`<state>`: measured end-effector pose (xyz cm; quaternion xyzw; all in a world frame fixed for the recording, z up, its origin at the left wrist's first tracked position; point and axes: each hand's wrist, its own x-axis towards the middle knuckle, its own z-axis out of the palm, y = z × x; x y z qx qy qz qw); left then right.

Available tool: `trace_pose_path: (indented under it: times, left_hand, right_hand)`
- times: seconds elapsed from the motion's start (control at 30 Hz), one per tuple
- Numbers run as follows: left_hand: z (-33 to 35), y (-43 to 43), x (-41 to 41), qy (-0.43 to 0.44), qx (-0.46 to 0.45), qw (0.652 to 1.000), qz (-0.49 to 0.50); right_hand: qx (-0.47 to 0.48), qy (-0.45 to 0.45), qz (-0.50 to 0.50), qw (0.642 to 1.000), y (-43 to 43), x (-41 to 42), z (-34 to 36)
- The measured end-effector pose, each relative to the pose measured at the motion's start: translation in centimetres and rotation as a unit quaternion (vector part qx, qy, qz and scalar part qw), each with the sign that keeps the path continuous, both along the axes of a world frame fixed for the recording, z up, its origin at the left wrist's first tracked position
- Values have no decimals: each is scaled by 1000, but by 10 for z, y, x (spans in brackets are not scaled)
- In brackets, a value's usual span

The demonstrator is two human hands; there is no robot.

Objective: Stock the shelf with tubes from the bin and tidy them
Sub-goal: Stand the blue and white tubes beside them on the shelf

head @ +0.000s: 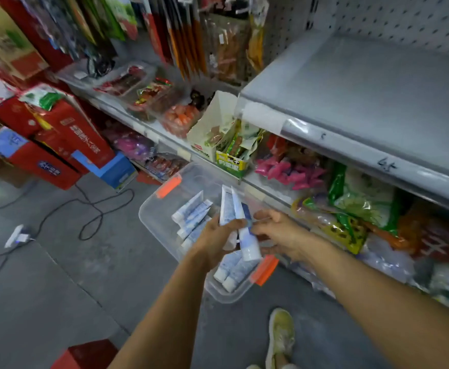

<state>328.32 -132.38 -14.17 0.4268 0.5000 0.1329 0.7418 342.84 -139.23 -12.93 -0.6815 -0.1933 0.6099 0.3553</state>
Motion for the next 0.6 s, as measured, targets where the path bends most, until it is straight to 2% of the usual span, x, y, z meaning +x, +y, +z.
trace_pose_path:
  times: [0.13, 0.3, 0.5, 0.6]
  left_hand:
    - [51, -43, 28, -22, 50, 998, -29]
    - [109, -106, 59, -63, 116, 989, -68]
    - [172, -204, 110, -90, 260, 953, -130]
    - [200, -266, 145, -115, 285, 942, -136]
  right_hand:
    - [12, -13, 34, 999, -46, 24, 58]
    - [70, -62, 11, 996, -118, 60, 116]
    - [171, -102, -8, 980, -228, 105, 174]
    - [207, -130, -18, 969, -294, 129, 207]
